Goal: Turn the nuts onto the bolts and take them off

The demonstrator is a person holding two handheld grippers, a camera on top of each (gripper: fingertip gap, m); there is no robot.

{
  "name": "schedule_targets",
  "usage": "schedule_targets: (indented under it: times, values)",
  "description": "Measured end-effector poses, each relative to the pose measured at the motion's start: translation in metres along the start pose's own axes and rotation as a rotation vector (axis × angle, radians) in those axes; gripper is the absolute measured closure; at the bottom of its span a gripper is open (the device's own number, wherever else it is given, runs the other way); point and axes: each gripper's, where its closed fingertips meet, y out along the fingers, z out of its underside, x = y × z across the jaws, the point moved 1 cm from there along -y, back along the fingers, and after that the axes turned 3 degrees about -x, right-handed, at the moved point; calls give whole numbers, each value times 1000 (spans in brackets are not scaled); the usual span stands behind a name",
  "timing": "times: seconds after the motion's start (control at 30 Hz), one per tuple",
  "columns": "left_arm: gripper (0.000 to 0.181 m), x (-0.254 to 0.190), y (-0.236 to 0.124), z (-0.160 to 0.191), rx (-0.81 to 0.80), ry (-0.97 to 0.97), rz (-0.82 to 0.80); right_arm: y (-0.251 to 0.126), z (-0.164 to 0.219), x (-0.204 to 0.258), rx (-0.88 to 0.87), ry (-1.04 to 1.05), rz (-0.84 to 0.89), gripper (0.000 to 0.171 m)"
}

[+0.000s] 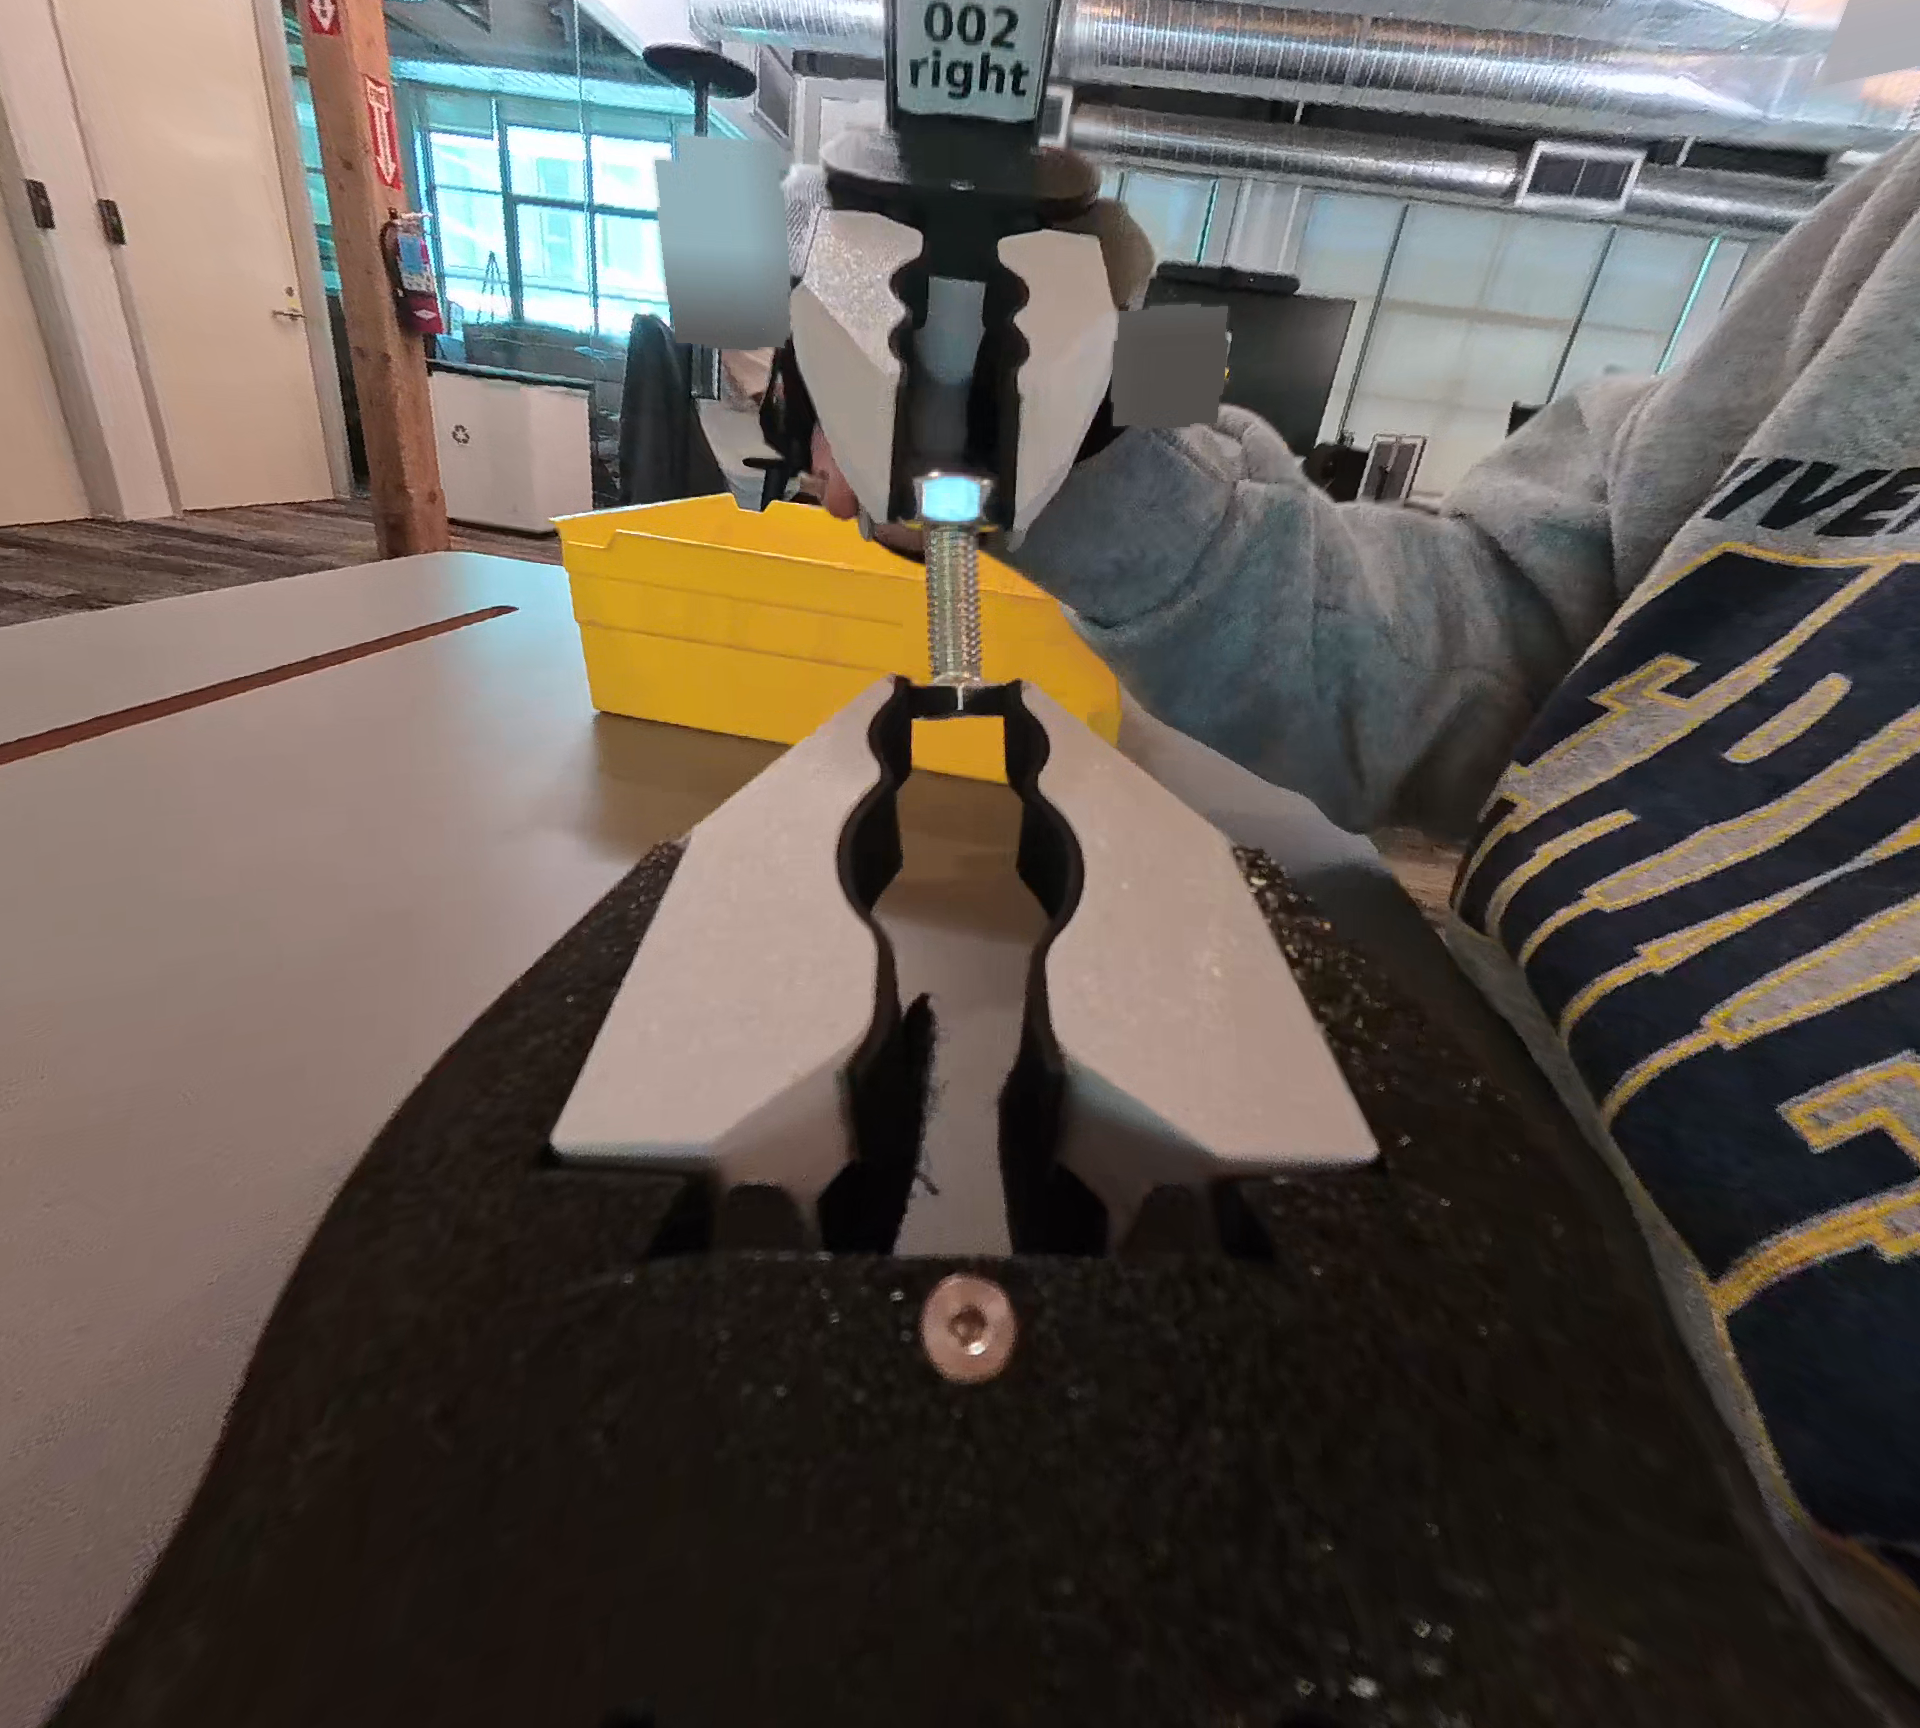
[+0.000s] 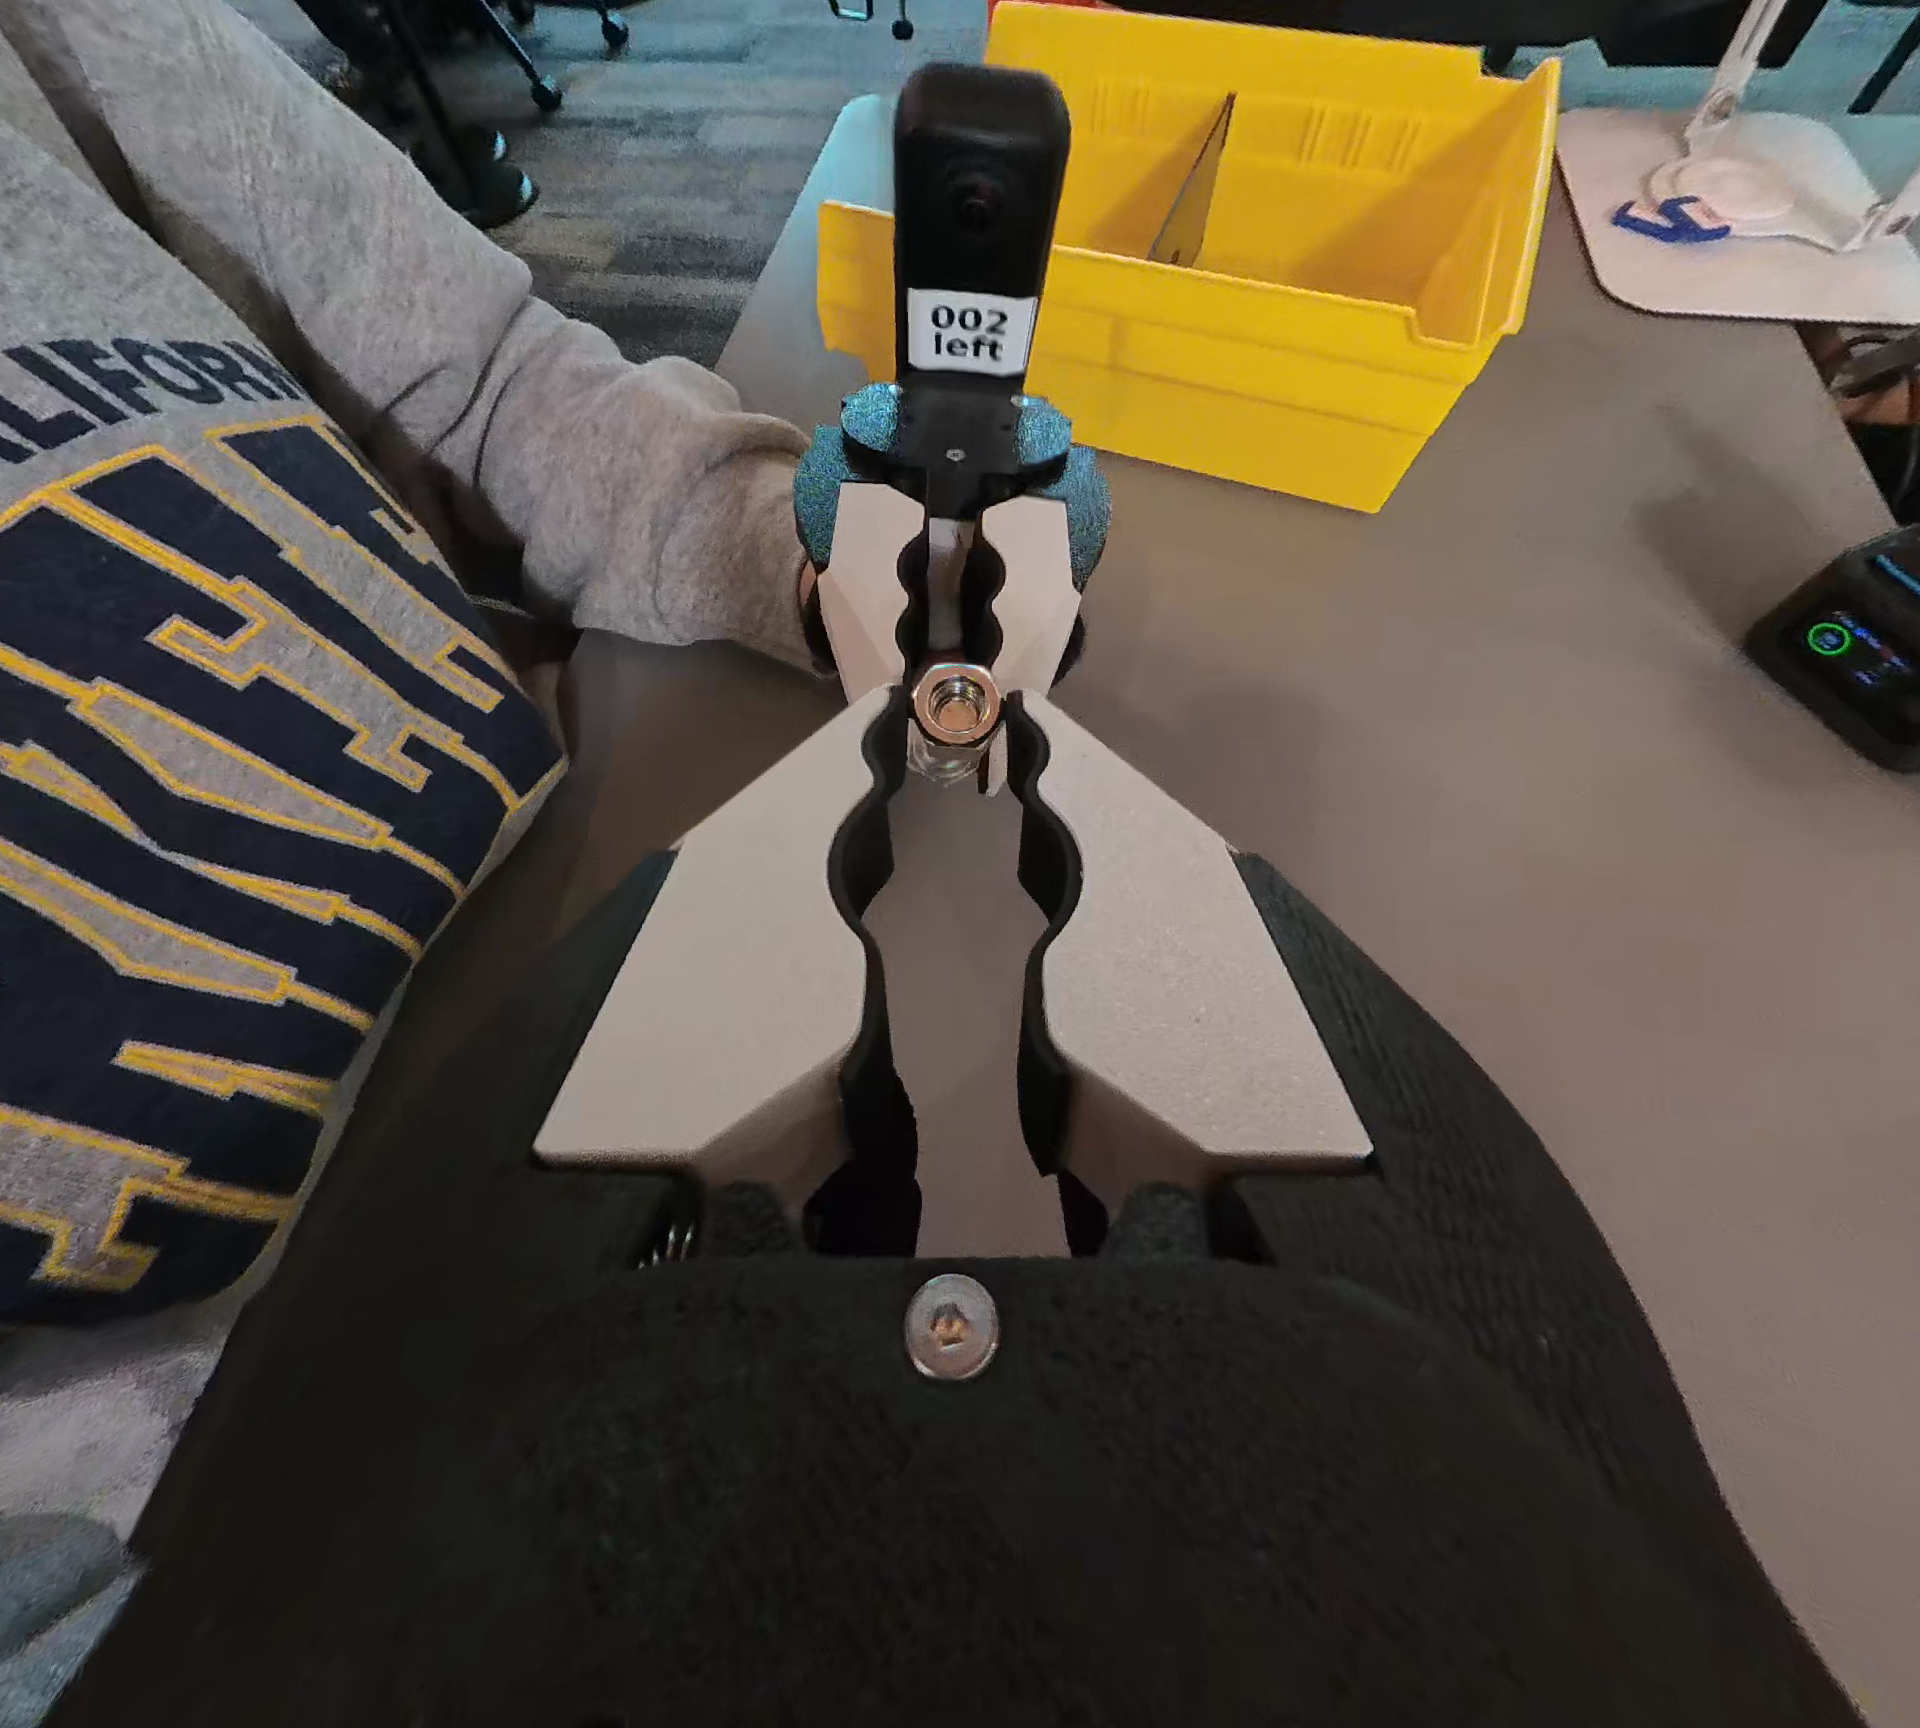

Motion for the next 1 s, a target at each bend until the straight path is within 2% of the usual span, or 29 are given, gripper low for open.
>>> schedule_targets:
  times: [0.1, 0.23, 0.33, 0.5, 0.7, 0.8, 1.0]
  values:
    - [166, -7, 0, -5, -41, -44, 56, 0, -5, 6, -54, 21, -30, 154]
    - [166, -24, 1, -10, -82, -160, 217, -3, -12, 19, -142, 51, -132, 154]
    - [166, -22, 3, -9, -87, -147, 186, -3, -12, 15, -165, 84, -97, 154]
    - [166, -7, 6, -9, -80, -39, 3, -1, -15, -2, -203, 165, 86, 154]
    - [166, 13, 4, -12, -86, 50, -213, 2, -19, -23, -274, 213, 417, 154]
    - [166, 23, 2, -9, -32, 117, -324, 4, -16, -28, -262, 215, 606, 154]
    - [166, 27, 3, -7, -17, 147, -380, 4, -14, -31, -258, 188, 766, 154]
